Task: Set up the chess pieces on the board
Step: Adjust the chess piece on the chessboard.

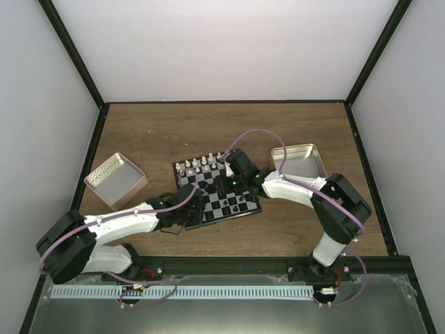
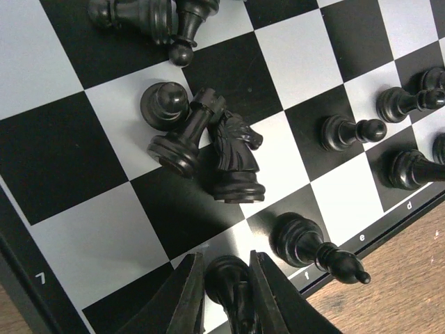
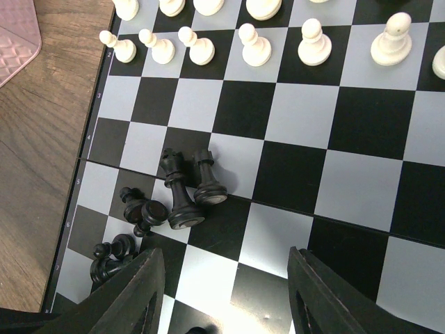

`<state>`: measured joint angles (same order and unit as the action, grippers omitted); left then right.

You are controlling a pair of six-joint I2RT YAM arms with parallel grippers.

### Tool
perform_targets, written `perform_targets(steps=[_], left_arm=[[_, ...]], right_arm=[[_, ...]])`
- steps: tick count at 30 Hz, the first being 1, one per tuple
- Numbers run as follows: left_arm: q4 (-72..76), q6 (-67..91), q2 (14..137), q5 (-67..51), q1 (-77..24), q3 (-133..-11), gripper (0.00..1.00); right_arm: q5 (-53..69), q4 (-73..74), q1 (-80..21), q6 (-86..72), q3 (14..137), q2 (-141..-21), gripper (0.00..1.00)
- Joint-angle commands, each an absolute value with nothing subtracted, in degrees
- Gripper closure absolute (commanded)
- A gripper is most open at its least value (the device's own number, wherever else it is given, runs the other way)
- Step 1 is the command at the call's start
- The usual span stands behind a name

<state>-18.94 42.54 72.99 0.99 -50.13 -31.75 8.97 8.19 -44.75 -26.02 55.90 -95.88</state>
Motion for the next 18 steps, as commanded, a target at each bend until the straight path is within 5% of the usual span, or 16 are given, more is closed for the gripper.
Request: perform_targets(steps=[1,18], left_arm=[[-21.51,40.56,72.4,-0.15,-49.97,-33.38,0.8],[-22.29,40.34,72.63,2.32,-49.89,-35.52,0.68]], right_arm=[[8.81,8.31,-44.38,-26.26,56.79,-95.86,0.5],[9.72,8.26,-44.38,-26.09,56.94,-95.63,0.5]])
